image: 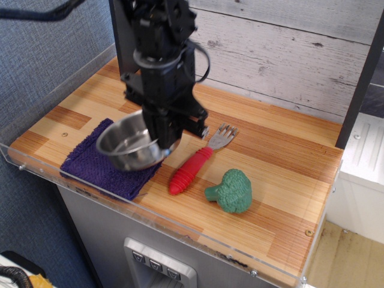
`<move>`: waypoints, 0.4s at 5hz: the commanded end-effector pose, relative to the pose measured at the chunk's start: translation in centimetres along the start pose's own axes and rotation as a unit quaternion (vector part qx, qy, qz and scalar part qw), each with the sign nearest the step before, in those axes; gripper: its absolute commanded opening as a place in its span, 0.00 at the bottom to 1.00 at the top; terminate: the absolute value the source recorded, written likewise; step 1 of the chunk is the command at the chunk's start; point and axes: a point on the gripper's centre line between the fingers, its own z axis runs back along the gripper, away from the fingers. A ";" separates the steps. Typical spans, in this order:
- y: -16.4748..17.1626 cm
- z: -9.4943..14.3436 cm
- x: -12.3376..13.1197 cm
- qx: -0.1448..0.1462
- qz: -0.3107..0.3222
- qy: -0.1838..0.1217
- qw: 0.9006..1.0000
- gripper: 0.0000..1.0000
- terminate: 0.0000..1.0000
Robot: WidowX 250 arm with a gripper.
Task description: Move the silver pan to the other side of the red fork.
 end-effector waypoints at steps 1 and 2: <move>-4.0 1.6 3.9 -0.010 -0.061 -0.027 0.998 0.00 0.00; -6.5 0.8 5.1 -0.001 -0.094 -0.025 0.995 0.00 0.00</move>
